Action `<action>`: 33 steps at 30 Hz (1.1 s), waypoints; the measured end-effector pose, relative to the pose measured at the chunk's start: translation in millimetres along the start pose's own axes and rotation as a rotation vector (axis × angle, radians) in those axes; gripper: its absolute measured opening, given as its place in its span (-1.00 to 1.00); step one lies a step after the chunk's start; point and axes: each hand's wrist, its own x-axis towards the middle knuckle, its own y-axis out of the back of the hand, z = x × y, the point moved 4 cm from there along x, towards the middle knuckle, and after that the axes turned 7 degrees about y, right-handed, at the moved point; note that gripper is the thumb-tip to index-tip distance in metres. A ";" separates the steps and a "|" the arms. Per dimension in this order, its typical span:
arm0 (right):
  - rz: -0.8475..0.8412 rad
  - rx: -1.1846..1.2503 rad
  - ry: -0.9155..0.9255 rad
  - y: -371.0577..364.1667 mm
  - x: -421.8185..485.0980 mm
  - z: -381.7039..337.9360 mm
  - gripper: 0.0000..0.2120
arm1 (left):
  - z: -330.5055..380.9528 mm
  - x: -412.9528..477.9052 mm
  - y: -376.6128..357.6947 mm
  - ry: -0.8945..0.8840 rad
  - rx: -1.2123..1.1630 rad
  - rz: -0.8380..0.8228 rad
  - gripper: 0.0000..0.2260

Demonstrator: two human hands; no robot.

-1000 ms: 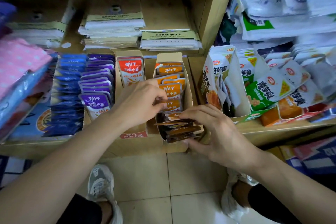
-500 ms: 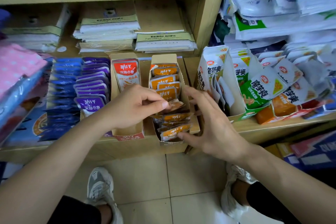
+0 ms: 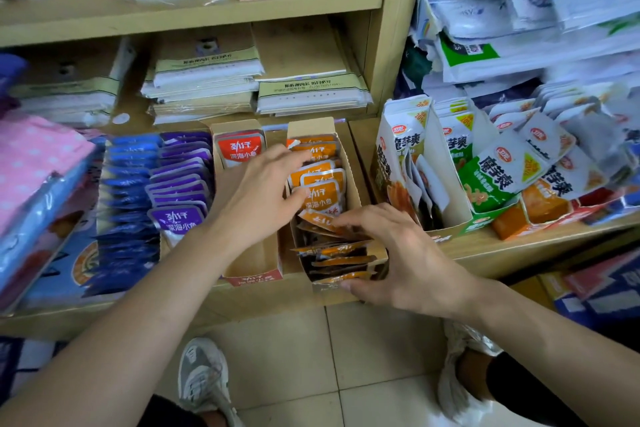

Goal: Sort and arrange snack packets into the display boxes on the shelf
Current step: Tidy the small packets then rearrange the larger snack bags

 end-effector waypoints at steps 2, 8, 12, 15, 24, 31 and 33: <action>-0.001 -0.029 0.013 0.6 1.2 -0.4 -0.33 | 0.3 4.9 0.7 -0.025 -0.017 -0.010 -0.60; 0.045 -0.021 -0.008 2.1 0.0 2.2 -0.33 | 3.4 2.4 7.1 -0.098 -0.011 -0.012 -0.86; 0.081 -0.002 -0.026 1.3 -1.1 2.9 -0.28 | 6.2 -2.3 15.5 -0.155 -0.084 0.088 -0.94; 0.077 -0.013 -0.027 -0.1 -0.8 2.1 -0.29 | 3.9 -5.7 22.1 -0.178 -0.130 0.141 -0.95; 0.085 -0.059 -0.001 -1.1 -1.8 -2.4 -0.35 | -8.8 -4.0 9.3 -0.102 -0.219 -0.005 -0.86; 0.041 -0.103 -0.008 -0.2 -3.7 -3.0 -0.44 | -11.6 -1.8 7.0 -0.136 -0.183 -0.040 -0.70; 0.034 -0.099 -0.008 0.0 -3.0 -2.8 -0.45 | -12.2 -1.2 7.0 -0.151 -0.211 -0.052 -0.70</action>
